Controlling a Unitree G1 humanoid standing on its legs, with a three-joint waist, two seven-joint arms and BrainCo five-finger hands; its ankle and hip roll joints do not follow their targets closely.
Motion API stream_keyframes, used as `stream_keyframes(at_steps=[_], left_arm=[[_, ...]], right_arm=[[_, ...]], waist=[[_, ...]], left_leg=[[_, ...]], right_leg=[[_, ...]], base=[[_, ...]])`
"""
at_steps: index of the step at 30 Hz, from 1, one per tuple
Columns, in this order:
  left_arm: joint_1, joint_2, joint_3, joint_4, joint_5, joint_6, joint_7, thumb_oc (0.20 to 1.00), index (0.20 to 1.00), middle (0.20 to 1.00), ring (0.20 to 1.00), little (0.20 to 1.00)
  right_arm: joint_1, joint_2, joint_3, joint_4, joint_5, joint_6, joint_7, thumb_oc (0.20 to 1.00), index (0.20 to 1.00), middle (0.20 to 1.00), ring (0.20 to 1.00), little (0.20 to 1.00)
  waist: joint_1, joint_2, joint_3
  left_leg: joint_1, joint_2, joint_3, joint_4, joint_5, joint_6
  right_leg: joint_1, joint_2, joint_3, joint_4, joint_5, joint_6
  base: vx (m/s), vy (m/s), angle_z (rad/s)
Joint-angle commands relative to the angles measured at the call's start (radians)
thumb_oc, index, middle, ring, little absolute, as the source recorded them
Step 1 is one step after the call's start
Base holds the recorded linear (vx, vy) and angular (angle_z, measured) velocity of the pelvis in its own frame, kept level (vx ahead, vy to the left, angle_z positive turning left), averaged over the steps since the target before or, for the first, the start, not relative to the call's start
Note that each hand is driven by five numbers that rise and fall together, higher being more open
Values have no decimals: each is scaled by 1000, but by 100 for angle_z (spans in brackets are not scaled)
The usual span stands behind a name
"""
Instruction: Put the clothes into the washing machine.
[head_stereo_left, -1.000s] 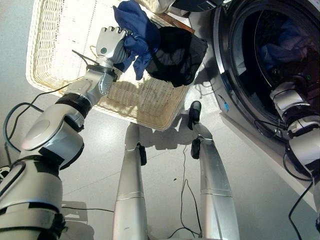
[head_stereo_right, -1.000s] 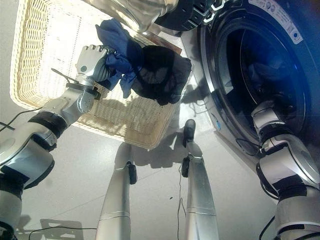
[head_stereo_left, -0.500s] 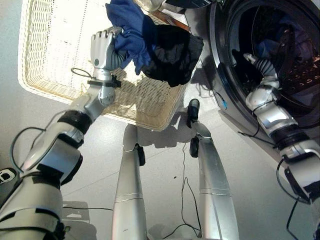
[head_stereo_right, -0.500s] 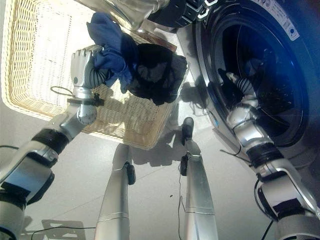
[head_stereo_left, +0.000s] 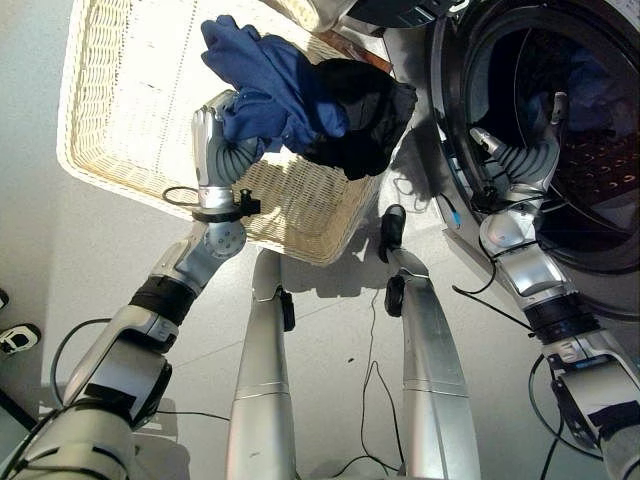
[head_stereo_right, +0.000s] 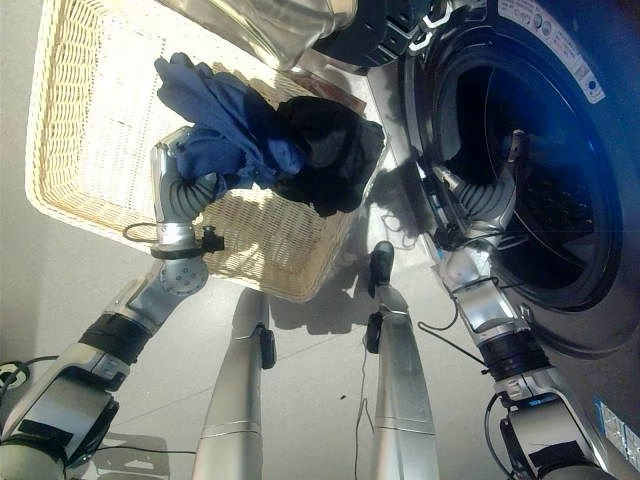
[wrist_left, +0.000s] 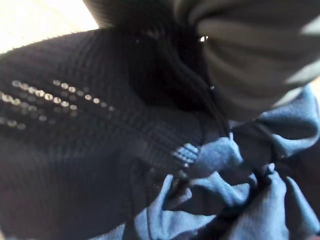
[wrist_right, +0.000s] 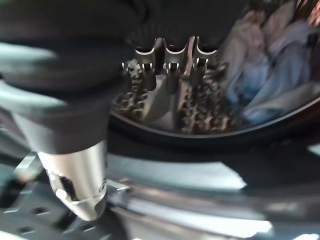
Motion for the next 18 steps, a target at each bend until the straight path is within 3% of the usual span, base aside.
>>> stream_keyframes(at_steps=[1, 6, 10, 13, 18], left_arm=[[16, -49, 47, -138, -36, -125, -51, 200, 200, 200, 200, 200], [82, -77, 79, -266, -74, -211, -146, 200, 200, 200, 200, 200], [106, -80, 87, -352, -113, -262, -232, 200, 200, 200, 200, 200], [113, -79, 80, -406, -100, -255, -282, 200, 200, 200, 200, 200], [83, -34, 48, -437, 24, -182, -253, 200, 200, 200, 200, 200]], right_arm=[[78, 31, -45, -139, 118, -154, 175, 1000, 1000, 1000, 1000, 1000], [132, 77, -25, -209, 375, -209, 520, 1000, 1000, 1000, 1000, 1000], [151, 80, -2, -259, 598, -168, 758, 1000, 1000, 1000, 1000, 1000], [158, 83, 18, -287, 749, -97, 908, 1000, 1000, 1000, 1000, 1000], [143, 59, 53, -312, 915, 1, 1073, 1000, 1000, 1000, 1000, 1000]], waist=[[17, -9, -18], [25, -8, -18], [32, -8, -18], [37, -8, -18], [44, -11, -18]], left_leg=[[18, -90, 25, 151, -174, 62], [22, -95, 21, 151, -165, 66], [30, -97, 19, 144, -157, 67], [37, -101, 15, 143, -154, 69], [40, -104, 8, 141, -144, 69]], right_leg=[[98, 73, -59, -248, 193, 54], [101, 65, -66, -245, 196, 51], [108, 61, -74, -245, 196, 50], [116, 58, -79, -245, 195, 49], [124, 54, -88, -247, 198, 50]], base=[[-3, -28, 4], [-1, -15, 2], [0, 0, 0], [1, -11, 3], [0, -16, 4]])
